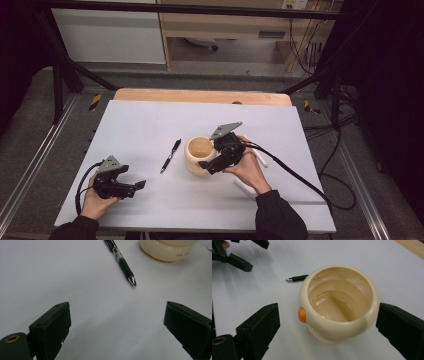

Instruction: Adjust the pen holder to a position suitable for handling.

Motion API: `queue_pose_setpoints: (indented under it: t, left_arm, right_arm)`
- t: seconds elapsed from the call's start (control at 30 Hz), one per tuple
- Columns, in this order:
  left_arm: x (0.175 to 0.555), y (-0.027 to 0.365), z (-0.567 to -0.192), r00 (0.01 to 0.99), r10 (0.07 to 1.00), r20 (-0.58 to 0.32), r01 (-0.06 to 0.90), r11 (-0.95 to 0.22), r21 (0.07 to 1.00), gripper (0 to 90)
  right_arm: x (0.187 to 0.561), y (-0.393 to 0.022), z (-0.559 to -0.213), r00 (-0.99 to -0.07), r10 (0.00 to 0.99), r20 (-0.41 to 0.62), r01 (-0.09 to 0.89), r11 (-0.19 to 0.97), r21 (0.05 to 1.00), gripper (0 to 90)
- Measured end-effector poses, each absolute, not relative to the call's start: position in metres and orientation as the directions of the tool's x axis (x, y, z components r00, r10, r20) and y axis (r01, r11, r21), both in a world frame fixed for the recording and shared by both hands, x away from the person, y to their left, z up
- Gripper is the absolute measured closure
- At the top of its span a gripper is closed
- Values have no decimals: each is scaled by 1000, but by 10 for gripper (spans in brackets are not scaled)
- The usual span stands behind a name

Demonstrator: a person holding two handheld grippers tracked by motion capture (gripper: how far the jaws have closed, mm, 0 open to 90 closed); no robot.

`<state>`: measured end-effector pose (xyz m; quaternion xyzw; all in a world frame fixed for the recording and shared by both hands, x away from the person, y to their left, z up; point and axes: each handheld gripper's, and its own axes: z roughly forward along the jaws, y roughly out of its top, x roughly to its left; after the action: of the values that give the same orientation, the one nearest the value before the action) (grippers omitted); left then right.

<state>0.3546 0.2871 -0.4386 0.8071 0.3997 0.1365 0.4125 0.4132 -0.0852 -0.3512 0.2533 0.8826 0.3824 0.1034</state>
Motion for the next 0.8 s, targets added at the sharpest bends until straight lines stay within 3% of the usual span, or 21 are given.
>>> queue_pose_setpoints:
  t: [0.8]
  left_arm:
    - [355,287,-439,642,758,-113,538,-341,771,74]
  right_arm:
    - [389,-156,-376,-784,618,64,454,500,737,4]
